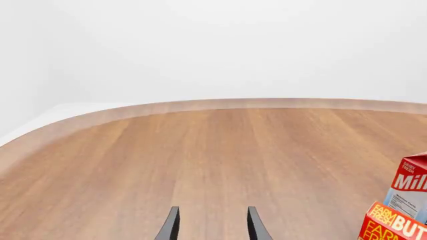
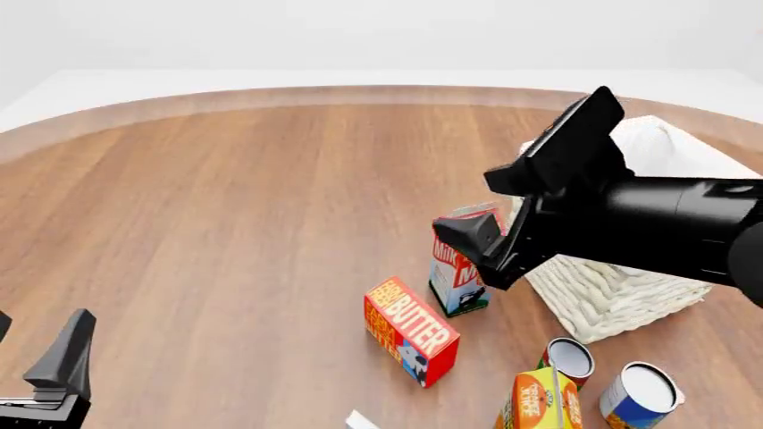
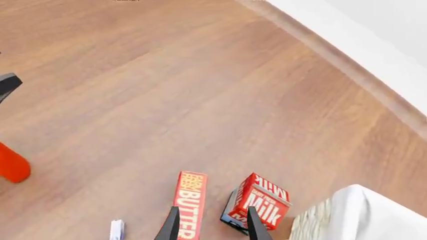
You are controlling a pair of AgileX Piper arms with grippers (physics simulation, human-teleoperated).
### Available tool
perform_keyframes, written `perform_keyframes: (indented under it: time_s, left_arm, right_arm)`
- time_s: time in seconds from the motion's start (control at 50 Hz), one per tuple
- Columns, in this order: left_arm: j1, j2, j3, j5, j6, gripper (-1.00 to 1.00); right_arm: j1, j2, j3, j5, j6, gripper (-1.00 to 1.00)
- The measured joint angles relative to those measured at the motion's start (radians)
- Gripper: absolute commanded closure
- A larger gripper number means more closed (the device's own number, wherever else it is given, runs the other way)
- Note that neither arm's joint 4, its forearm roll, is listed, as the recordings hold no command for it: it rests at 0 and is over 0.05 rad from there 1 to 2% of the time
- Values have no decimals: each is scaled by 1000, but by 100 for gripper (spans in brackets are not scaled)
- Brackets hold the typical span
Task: Pick up the cream cheese box and the butter, and put them in the basket.
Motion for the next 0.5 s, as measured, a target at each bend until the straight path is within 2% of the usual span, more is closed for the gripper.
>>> perform_keyframes:
  time_s: [0.28,0.5]
  left_arm:
    - [0,0,0,0,0,-100]
    - [0,0,0,0,0,-100]
  right_arm:
    - [35,99,16,-57,69,-100]
    - [54,186,85,-144,113,-100]
